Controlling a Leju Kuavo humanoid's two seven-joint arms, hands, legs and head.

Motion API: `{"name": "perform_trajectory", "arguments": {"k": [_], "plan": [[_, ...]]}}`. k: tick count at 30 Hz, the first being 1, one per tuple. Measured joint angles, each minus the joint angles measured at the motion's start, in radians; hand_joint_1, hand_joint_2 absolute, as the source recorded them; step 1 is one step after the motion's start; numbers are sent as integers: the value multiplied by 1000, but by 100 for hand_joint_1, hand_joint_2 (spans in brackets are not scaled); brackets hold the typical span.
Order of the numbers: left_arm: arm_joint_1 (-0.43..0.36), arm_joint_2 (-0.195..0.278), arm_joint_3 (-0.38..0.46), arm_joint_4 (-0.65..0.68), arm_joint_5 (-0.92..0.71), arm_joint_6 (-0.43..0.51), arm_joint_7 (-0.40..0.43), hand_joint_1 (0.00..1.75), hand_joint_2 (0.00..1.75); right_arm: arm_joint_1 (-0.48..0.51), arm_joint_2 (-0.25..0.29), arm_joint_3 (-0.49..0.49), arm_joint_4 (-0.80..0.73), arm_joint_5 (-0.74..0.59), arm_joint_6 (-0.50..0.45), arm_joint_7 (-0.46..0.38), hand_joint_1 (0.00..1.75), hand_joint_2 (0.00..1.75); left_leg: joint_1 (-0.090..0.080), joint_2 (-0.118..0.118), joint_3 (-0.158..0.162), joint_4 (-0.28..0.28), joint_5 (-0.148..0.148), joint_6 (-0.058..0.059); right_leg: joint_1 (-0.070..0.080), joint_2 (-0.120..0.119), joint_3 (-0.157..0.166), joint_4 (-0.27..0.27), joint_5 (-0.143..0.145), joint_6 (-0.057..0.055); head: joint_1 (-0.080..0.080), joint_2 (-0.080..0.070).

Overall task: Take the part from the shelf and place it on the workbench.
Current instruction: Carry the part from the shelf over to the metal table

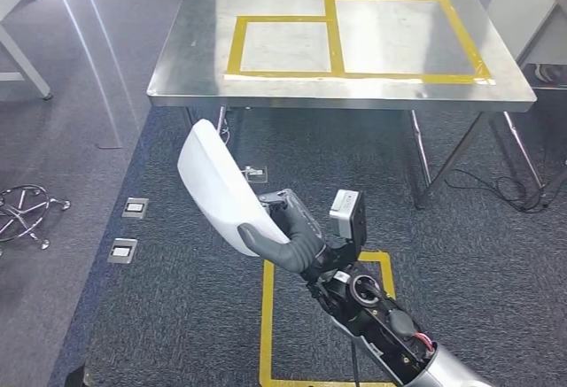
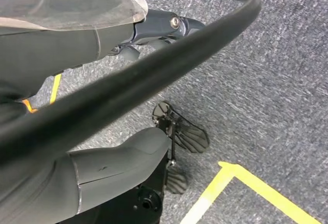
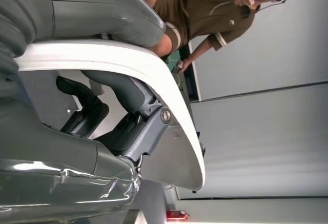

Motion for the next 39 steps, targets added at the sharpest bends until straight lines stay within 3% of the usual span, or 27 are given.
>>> {"name": "perform_trajectory", "arguments": {"k": [1,3,7,9,11,12,13,15,17,18,21,23,26,27,28,29,31,33,37,39], "plan": [[0,0,0,0,0,0,0,0,175,0,-1,-1,0,1,0,0,175,175,-1,0,6,2,-7,-6,1,-2,34,-67,29,-3,3,0],[-2,1,0,0,-1,-1,0,0,175,0,-3,-2,-3,2,-1,0,175,175,-3,0,8,5,-14,-18,7,-3,73,-139,39,-12,4,0],[-5,-1,-1,0,-4,-1,0,0,175,0,-4,-5,-8,3,-3,-1,175,175,3,4,0,28,-32,-39,10,6,88,-158,24,-34,-7,0],[-8,-1,-1,0,-5,-1,0,0,175,-3,-5,-5,-10,3,-3,-1,175,175,5,3,-58,136,-73,-47,7,5,100,-164,18,-44,-20,0],[-7,-1,-1,0,-6,-1,0,0,175,-1,-5,-6,-10,3,-3,0,175,175,5,3,-154,278,-109,-50,8,5,108,-164,9,-51,-32,0],[-5,-1,-1,0,-7,-1,0,0,175,1,-5,-6,-10,3,-3,0,175,175,5,3,-190,316,-105,-50,9,6,114,-164,4,-53,-36,0],[-2,-2,-1,0,-7,-1,0,0,175,2,-5,-6,-10,3,-3,0,175,175,5,3,-206,314,-79,-49,9,8,121,-164,-2,-53,-41,0],[0,0,-1,0,-7,-1,0,0,175,2,-6,-6,-10,3,-3,0,175,175,4,3,-176,194,19,-42,10,12,139,-164,-16,-50,-50,0],[-1,3,-1,0,-7,-1,0,0,175,2,-6,-7,-10,3,-3,0,175,175,-2,2,-127,62,79,-34,12,15,151,-165,-29,-42,-56,0],[-2,4,-1,0,-7,-1,0,0,175,1,-6,-7,-10,3,-3,0,175,175,-5,2,-113,29,85,-30,13,16,154,-168,-34,-36,-57,0],[-3,4,-1,0,-7,-1,0,0,175,1,-6,-8,-11,3,-3,-1,175,175,-4,2,-98,10,71,-18,14,15,164,-164,-38,-21,-53,0],[-2,4,-1,0,-7,-1,0,0,175,0,-7,-9,-11,3,-3,-1,175,175,-1,2,-79,4,64,-6,14,10,145,-110,-66,-13,-44,0],[-1,5,-1,0,-7,-1,0,0,175,1,-8,-10,-11,3,-3,-1,175,175,-3,3,-57,3,48,3,13,4,35,91,-144,-5,-30,0],[0,5,-1,0,-7,-1,0,0,175,3,-10,-10,-11,3,-3,-1,175,175,-4,2,-50,3,41,3,13,4,2,137,-154,-3,-26,0],[1,5,-1,0,-7,-1,0,0,175,5,-11,-10,-10,3,-3,0,175,175,-4,2,-40,3,34,2,13,4,-16,145,-142,-3,-22,0],[1,4,-1,0,-7,-1,0,0,175,6,-11,-10,-10,3,-3,0,175,175,-4,1,-28,3,26,1,13,4,-12,112,-109,-5,-17,0],[2,4,-2,0,-7,-1,0,0,175,7,-12,-10,-10,3,-3,-1,175,175,-4,1,-1,3,8,-3,14,2,31,-28,-13,-13,-7,0],[0,3,-2,0,-7,-1,0,0,175,6,-14,-11,-10,3,-3,-1,175,175,-5,0,12,2,-7,-12,20,-1,65,-133,27,-25,-2,0],[-1,-1,-2,0,-7,-1,0,0,175,4,-15,-14,-14,3,-3,-1,175,175,-3,2,16,29,-12,-34,23,2,97,-176,30,-50,-5,0],[-4,-2,-2,0,-7,-2,0,0,175,0,-15,-16,-16,4,-3,-1,175,175,-1,1,-30,114,-31,-42,19,2,119,-185,28,-58,-14,0]]}}
